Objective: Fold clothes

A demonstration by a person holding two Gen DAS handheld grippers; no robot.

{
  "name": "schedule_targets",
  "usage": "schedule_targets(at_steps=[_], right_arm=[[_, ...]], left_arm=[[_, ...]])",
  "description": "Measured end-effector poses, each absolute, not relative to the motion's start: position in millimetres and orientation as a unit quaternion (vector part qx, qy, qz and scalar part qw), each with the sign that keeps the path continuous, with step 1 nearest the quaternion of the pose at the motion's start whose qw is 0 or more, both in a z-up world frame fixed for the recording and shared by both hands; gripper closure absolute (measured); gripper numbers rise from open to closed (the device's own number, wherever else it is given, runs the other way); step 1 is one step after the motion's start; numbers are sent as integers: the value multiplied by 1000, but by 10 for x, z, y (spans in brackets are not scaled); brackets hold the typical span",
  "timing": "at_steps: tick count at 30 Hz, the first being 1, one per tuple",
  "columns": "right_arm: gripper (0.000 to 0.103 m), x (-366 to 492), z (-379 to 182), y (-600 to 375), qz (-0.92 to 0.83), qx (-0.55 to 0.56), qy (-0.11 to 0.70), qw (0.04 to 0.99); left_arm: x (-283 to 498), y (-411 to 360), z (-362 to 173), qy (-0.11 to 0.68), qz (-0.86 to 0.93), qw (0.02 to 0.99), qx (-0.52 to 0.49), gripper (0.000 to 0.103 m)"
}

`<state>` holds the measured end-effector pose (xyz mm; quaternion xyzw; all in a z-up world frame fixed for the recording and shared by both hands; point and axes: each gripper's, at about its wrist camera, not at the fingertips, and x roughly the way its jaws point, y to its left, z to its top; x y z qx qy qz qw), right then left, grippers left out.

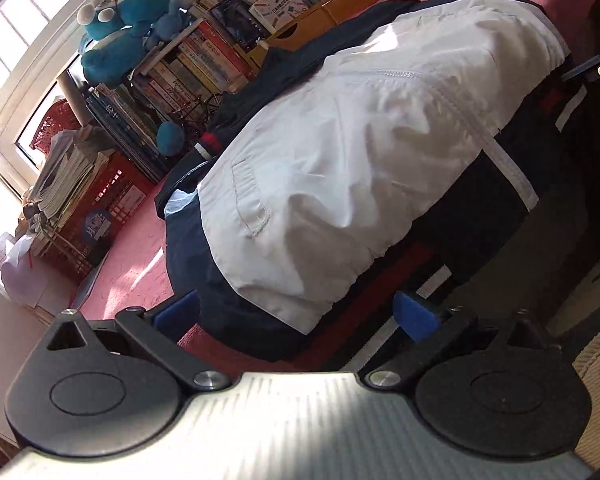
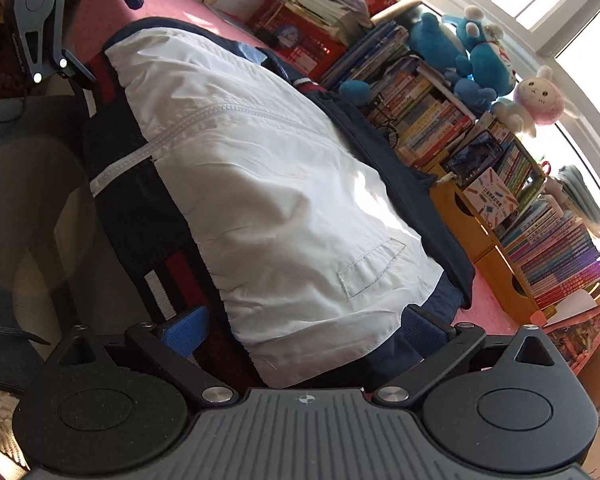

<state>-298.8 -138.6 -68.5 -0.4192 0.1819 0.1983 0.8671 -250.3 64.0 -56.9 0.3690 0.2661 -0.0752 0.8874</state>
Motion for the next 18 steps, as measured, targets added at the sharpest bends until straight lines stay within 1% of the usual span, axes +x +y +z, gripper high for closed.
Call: schedule_targets(at_steps=[5,9,13,16,18], right_arm=[[0,-2995,-823,-1327,223,-434,202,849],[0,-3084,-895,-1343,217,-464,192,837],[0,-3120,-792,-1439,198,-432,215,853],[0,-3114,-700,-1613,199,-369,260,870],[0,-3093,-683,-1750,208,-301,294,883]], left_arm=[[-2417,636,-693,293,-86,883,356,0],[-2468,667,-793,314,-94,881,340,0],[-2458,832,-697,344,-103,898,253,0],[-2389,1093,-607,379,-110,906,153,0],[-2315,1330,-602,408,-125,902,58,0]])
